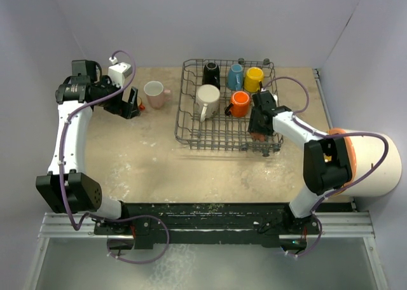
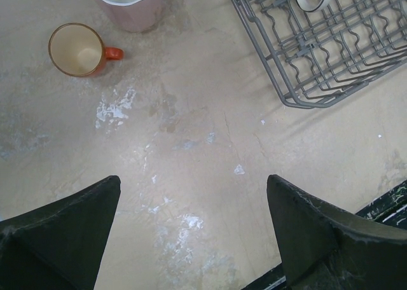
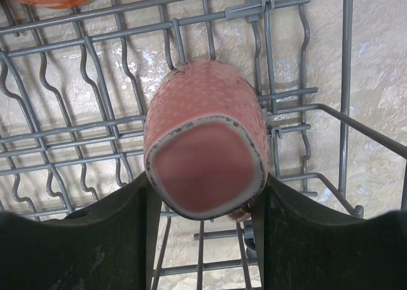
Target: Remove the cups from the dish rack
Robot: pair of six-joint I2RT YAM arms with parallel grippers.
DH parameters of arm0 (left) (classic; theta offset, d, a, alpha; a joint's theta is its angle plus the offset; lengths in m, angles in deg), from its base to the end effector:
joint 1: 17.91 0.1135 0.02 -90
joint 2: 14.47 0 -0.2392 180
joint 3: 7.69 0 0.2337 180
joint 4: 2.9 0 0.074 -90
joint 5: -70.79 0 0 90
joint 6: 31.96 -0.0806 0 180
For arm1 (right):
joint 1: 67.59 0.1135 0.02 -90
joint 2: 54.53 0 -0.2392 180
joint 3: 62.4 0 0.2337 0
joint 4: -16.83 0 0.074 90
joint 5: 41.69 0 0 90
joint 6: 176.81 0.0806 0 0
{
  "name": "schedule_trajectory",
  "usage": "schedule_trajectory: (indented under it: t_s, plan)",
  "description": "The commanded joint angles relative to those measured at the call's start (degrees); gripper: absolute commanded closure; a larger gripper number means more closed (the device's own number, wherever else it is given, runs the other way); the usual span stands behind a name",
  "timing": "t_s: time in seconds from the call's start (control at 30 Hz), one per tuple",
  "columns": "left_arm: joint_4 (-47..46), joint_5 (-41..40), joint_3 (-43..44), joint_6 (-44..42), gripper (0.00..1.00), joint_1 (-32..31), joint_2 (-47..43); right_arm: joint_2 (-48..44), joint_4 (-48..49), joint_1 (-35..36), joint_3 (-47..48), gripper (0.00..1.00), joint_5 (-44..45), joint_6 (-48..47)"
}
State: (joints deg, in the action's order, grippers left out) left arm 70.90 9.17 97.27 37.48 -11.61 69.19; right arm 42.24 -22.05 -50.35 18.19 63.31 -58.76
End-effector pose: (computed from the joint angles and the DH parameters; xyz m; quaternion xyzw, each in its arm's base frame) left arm 0.3019 -0.0052 0.3212 0.1921 0.9012 -0.1534 0.3570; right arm 0.3496 0.0867 0.1614 0.1281 0.9378 -0.0003 0.3226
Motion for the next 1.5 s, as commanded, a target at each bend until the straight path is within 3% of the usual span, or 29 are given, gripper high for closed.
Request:
schedule_trajectory:
  t_s: [0.0,0.03,0.13,0.27,0.53,0.67,0.93,1.2,1.47]
  plan:
    - [-0.1,2.9,0.6,0.6,0.01,0.4,-1.0,-1.3,3.5,0.6,-3.2,0.57,-1.5,0.6]
    - [0.0,3.4,0.9,0.9,0.01,0.4,-1.0,-1.6,3.6,0.7,-3.6,0.55,-1.5,0.6]
    - [0.1,4.4,1.4,1.7,0.01,0.4,-1.2,-2.1,3.1,1.3,-4.0,0.34,-1.3,0.7]
    - [0.1,4.7,1.6,2.1,0.01,0.4,-1.8,-3.6,2.6,1.5,-4.5,0.34,-0.3,0.9]
    - [0.3,4.3,1.7,2.5,0.01,0.4,-2.1,-4.7,-0.3,1.5,-4.4,0.54,1.0,1.9]
    - [0.4,4.5,1.8,2.6,0.01,0.4,-2.3,-5.1,-0.4,1.5,-3.4,0.74,1.3,1.5]
    - [1.1,10.1,-1.3,-1.3,0.01,0.3,-4.1,-7.6,-3.3,1.9,1.6,1.00,1.7,0.3]
    - [-0.4,18.7,-8.2,-11.0,0.01,0.2,-8.5,-10.3,-9.7,7.5,13.9,1.00,1.3,2.2]
    - [-5.7,25.2,-13.5,-15.7,0.01,0.2,-12.7,-15.1,-1.3,14.1,16.1,1.00,-18.5,11.6]
